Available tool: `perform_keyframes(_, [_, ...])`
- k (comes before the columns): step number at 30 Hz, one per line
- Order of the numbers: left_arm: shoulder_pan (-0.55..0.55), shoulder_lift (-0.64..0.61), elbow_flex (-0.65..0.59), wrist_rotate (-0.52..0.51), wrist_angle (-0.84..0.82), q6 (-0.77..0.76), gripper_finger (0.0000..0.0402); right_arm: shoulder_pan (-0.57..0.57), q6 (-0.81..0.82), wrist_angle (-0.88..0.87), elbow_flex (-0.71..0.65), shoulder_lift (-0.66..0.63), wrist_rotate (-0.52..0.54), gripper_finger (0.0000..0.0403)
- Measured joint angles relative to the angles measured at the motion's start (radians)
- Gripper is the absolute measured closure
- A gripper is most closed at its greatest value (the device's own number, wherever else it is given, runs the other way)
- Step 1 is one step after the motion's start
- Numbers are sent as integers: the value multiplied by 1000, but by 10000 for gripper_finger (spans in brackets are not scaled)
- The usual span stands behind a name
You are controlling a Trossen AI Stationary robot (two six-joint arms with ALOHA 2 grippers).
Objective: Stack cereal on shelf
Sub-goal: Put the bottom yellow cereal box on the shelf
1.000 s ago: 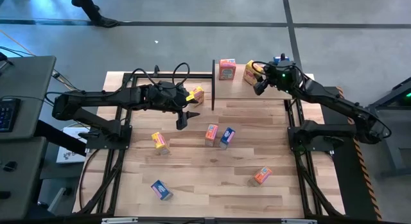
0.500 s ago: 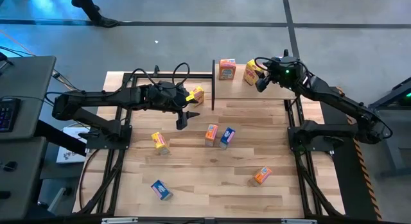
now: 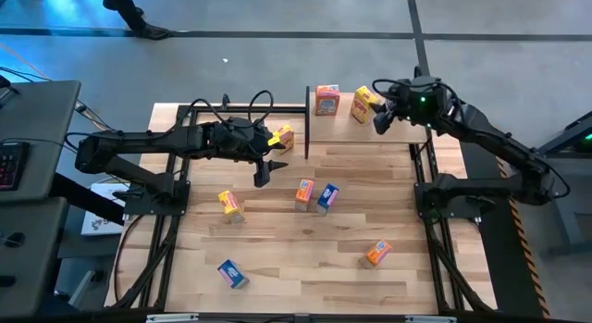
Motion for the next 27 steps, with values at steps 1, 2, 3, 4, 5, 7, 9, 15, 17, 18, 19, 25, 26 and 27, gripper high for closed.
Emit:
perform_keyframes(1, [0,0,0,0,0,0,160,6,23,-10,2,0,-26,176])
perform_keyframes(2, [0,0,0,0,0,0,160,12,45,-14,2,0,-48,176])
perform_keyframes(3, [0,0,0,0,0,0,160,18,70,-20,2,0,-68,176])
perform_keyframes(4, [0,0,0,0,0,0,160,23,94,-24,1,0,-80,176])
perform_keyframes(5, [0,0,0,0,0,0,160,26,112,-21,-2,0,-92,176])
perform_keyframes(7, [0,0,0,0,0,0,160,32,144,-34,-6,3,-96,176])
perform_keyframes(9, [0,0,0,0,0,0,160,38,177,-37,-6,10,-96,176])
perform_keyframes(15, [0,0,0,0,0,0,160,68,239,-68,-6,53,-97,176])
perform_keyframes(17, [0,0,0,0,0,0,160,80,255,-77,-6,71,-99,176])
perform_keyframes(18, [0,0,0,0,0,0,160,86,255,-78,-6,80,-99,176])
perform_keyframes(19, [0,0,0,0,0,0,160,92,255,-78,-6,88,-99,176])
perform_keyframes(25, [0,0,0,0,1,0,160,103,277,-77,-7,149,-49,176])
perform_keyframes(26, [0,0,0,0,1,0,160,103,277,-77,-7,160,-49,176])
perform_keyframes(27, [0,0,0,0,1,0,160,103,277,-77,-7,170,-46,176])
